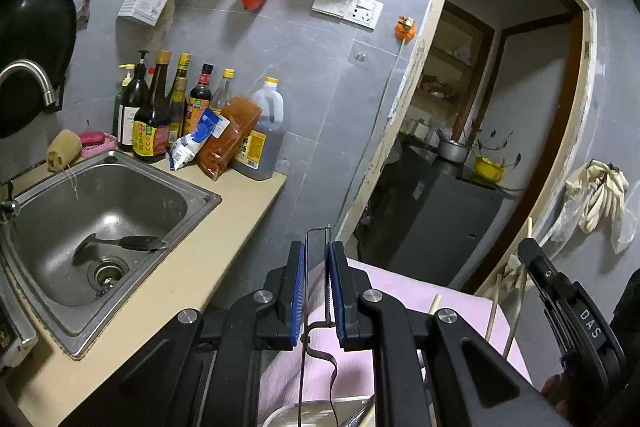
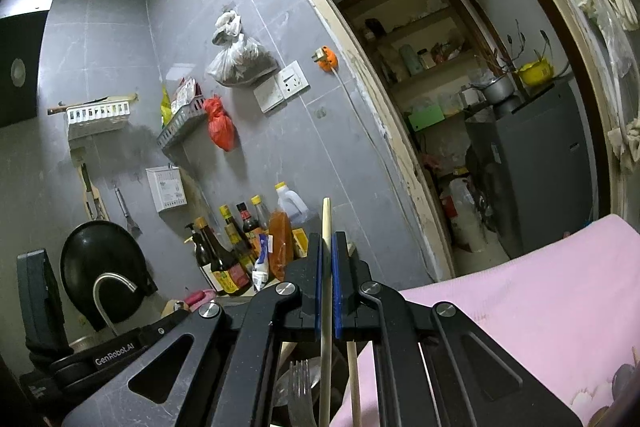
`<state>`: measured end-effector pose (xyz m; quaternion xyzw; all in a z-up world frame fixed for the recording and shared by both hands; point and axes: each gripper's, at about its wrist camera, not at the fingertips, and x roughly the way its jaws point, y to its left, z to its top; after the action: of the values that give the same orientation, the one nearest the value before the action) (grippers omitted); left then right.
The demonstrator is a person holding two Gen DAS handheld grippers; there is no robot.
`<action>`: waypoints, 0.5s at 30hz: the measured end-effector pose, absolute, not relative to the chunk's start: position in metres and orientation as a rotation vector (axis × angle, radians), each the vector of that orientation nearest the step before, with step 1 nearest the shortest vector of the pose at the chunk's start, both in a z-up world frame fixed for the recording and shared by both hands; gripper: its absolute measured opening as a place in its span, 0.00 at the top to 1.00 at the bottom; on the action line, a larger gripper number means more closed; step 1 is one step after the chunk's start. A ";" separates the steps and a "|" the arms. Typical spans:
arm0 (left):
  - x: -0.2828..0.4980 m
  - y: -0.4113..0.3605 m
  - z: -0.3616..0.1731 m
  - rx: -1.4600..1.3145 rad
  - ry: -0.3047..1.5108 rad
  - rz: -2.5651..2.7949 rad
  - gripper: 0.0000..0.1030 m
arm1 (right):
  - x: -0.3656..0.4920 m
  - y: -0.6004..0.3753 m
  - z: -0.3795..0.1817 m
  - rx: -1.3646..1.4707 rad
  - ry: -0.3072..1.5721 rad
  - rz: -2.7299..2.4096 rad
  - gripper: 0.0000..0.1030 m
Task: Organize utensils
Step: 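Open the left tool to drop its utensil while the right tool releases its chopstick into the caddy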
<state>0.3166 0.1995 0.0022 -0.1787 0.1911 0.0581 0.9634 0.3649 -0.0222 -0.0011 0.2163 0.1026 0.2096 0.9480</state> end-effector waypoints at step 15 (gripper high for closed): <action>0.312 0.205 0.002 -0.325 0.397 0.122 0.88 | 0.362 -0.025 -0.013 0.440 0.226 0.446 0.96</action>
<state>0.3118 0.2048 0.0023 -0.1607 0.1960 0.0605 0.9655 0.3623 -0.0248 -0.0126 0.2159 0.1110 0.2190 0.9450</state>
